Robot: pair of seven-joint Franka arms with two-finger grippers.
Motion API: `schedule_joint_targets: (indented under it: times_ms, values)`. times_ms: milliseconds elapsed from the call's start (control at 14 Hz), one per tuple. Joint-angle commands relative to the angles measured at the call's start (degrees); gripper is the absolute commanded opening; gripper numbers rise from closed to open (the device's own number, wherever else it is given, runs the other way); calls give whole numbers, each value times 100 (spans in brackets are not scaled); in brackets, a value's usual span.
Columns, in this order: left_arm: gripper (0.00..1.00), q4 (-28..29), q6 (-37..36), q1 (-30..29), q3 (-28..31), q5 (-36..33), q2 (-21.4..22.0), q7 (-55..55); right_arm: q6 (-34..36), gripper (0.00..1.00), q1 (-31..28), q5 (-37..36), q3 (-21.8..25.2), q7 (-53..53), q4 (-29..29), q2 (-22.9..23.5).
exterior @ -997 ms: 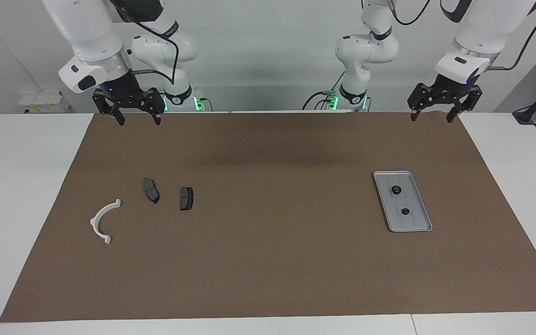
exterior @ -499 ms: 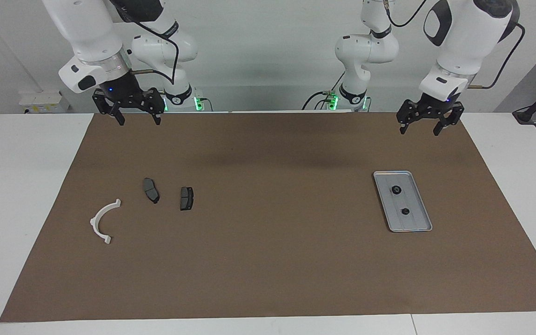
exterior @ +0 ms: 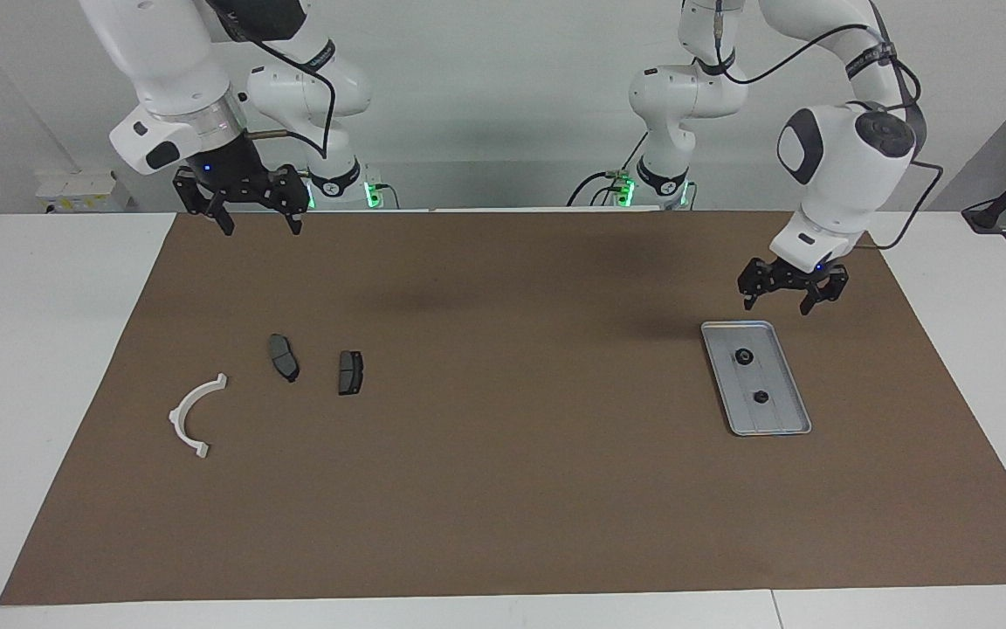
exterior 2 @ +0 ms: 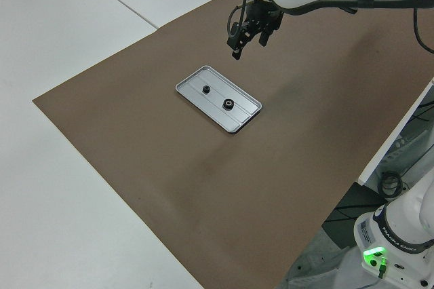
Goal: Place bearing gear from tray to pile
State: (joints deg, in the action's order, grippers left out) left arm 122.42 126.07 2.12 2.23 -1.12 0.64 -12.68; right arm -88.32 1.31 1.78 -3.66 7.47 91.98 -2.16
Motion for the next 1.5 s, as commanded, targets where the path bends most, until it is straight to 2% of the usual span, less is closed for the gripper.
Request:
schedule_joint_targets:
  times_ms: [0, 285, 641, 997, 1425]
  values:
    - [100, 247, 742, -106, -12, -47, -353, -138, -115, 100, -16, 164, 49, -114, 136, -109]
    - [99, 282, 911, -115, -29, -38, -609, -59, -150, 100, -8, 156, 58, -114, 136, -109]
    - [98, 502, 911, -98, -29, 225, -592, 82, -159, 100, 19, 103, 49, -176, 188, -118]
    - [96, 660, 1025, -62, -47, 454, -600, 90, -799, 100, 45, 138, 49, -132, 697, -118]
    - [95, 783, 1551, -45, -29, 454, -811, 82, -1924, 100, 115, 129, -3, 289, 1462, 66]
